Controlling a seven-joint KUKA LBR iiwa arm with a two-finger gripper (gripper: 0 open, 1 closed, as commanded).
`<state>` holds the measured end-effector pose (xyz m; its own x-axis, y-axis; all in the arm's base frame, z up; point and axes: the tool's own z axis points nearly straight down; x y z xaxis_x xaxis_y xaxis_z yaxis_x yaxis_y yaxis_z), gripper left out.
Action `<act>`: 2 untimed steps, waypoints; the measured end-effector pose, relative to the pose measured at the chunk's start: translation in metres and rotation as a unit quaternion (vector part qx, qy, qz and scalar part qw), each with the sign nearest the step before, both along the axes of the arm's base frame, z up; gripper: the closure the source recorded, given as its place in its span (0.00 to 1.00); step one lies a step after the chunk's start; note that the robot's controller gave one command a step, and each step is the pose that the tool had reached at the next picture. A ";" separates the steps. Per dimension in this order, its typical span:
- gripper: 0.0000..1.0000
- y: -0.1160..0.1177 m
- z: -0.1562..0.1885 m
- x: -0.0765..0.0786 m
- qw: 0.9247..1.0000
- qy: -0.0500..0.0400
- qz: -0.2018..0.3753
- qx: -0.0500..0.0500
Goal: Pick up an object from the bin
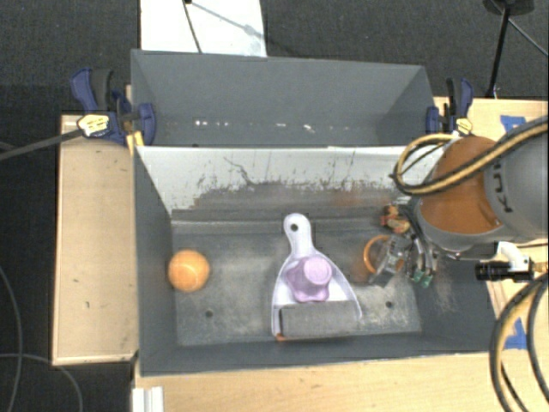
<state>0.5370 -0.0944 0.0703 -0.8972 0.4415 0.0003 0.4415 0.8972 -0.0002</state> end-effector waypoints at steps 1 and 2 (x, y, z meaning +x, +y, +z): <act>1.00 0.000 0.000 0.000 1.000 0.000 0.001 0.000; 1.00 0.001 0.051 0.006 1.000 0.002 0.002 0.001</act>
Offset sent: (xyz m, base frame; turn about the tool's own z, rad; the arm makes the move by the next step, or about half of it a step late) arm 0.0191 0.0020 0.1467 -0.0073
